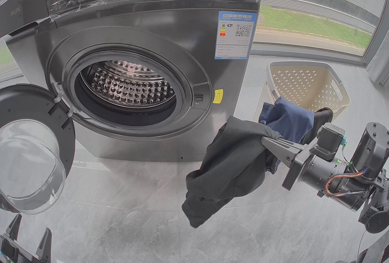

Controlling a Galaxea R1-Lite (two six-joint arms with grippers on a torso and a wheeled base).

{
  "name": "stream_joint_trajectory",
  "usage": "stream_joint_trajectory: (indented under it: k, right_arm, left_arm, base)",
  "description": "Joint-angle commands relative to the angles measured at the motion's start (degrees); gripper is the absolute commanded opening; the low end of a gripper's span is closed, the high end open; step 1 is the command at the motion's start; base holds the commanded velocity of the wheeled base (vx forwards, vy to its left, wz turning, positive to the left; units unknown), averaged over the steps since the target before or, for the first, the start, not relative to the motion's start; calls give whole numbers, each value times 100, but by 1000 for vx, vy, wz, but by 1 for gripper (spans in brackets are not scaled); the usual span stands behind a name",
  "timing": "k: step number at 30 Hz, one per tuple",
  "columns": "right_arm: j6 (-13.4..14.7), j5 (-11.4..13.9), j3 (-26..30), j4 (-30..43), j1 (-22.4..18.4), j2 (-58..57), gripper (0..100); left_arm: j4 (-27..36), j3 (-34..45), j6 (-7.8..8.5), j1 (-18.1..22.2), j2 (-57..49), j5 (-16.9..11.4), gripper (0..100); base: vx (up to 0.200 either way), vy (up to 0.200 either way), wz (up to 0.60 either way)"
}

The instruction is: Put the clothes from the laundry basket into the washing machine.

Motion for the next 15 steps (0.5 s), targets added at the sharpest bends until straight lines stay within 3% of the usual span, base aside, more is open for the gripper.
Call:
stream_joint_trajectory:
  k: [1, 11, 15]
  right_arm:
    - [1, 3, 0, -2, -2, 9, 0]
    - [10, 3, 0, -117, -20, 115, 0]
    - [1, 3, 0, -169, -38, 150, 0]
  left_arm:
    - [2, 84, -4, -2, -48, 1, 100]
    - [2, 84, -4, -2, -48, 1, 100]
    - [2, 84, -4, -2, -48, 1, 100]
  base:
    - [-200, 0, 0]
    - [-20, 0, 0]
    - [0, 200, 0]
